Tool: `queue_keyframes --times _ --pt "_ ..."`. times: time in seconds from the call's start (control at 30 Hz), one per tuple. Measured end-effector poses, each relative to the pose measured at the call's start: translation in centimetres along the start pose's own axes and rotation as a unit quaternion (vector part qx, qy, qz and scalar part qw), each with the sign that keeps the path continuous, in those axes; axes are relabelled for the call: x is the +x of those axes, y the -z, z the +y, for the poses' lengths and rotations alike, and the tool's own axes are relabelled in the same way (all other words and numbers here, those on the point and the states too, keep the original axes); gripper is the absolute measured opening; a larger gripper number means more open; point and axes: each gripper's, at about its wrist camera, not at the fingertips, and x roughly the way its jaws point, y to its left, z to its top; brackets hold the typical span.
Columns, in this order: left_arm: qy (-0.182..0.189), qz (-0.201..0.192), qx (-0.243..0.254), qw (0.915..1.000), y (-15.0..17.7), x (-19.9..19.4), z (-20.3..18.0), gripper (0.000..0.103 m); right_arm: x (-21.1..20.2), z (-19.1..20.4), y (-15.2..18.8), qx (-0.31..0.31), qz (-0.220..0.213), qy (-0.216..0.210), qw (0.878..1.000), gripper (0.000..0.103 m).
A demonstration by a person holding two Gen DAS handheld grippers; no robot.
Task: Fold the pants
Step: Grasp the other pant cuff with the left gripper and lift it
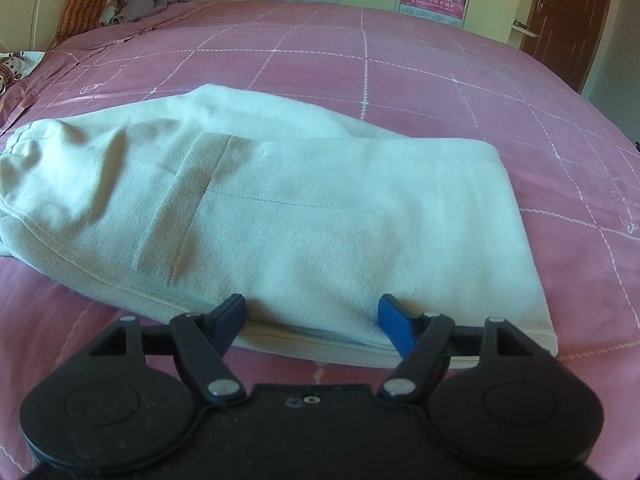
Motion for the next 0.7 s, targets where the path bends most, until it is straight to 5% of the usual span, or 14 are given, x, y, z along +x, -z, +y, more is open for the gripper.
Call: queue_keyframes --times 0.13,0.57,0.7 --pt "0.033 0.010 -0.048 0.9982 -0.8 2.4 1.7 0.072 0.1 0.1 0.1 0.000 -0.001 -0.003 1.000 0.079" --pt "0.087 -0.032 -0.084 0.9922 -4.2 9.7 -0.9 0.072 0.5 0.1 0.1 0.001 -0.001 -0.009 1.000 0.085" --pt "0.085 -0.031 -0.117 0.9889 -4.6 10.5 -0.5 0.039 0.5 0.1 0.0 -0.001 0.001 -0.010 1.000 0.085"
